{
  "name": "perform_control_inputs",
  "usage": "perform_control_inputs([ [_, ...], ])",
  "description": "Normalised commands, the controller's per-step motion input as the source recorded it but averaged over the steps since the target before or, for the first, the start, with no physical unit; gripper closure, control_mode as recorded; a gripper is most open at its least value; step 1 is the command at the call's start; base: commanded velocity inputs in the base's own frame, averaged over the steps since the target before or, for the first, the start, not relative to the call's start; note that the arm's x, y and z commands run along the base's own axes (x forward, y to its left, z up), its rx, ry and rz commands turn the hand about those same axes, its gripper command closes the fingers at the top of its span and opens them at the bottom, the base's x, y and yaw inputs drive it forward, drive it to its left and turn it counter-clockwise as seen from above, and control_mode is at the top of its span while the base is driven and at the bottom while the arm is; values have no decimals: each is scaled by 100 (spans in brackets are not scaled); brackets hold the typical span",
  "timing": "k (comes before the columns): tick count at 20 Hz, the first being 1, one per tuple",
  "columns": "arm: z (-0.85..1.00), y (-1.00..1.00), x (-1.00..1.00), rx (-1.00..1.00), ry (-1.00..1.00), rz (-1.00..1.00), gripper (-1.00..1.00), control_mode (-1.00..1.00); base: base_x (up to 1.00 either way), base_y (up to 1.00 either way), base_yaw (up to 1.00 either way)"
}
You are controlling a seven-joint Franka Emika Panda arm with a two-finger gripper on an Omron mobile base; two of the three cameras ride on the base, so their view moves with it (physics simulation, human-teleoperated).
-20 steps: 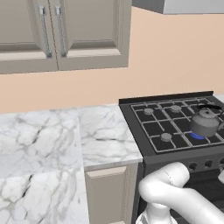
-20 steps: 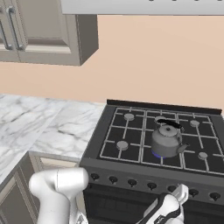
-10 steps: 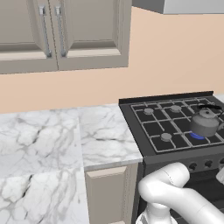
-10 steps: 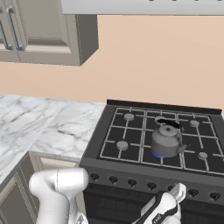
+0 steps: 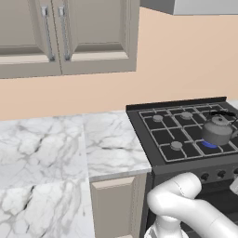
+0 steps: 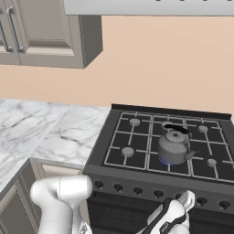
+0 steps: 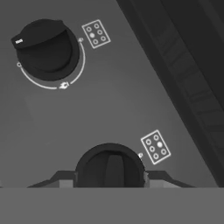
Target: The kettle is done boiling. Turn off the stove, then wait for 300 timesteps before moving the kettle to the dining table.
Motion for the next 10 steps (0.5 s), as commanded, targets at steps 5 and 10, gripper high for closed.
perform_control_inputs([
  [5,-1,-8,-14,19,-3,-6,100,-100,0,0,0],
  [10,0,-20,-12,31,-1,-6,100,-100,0,0,0],
])
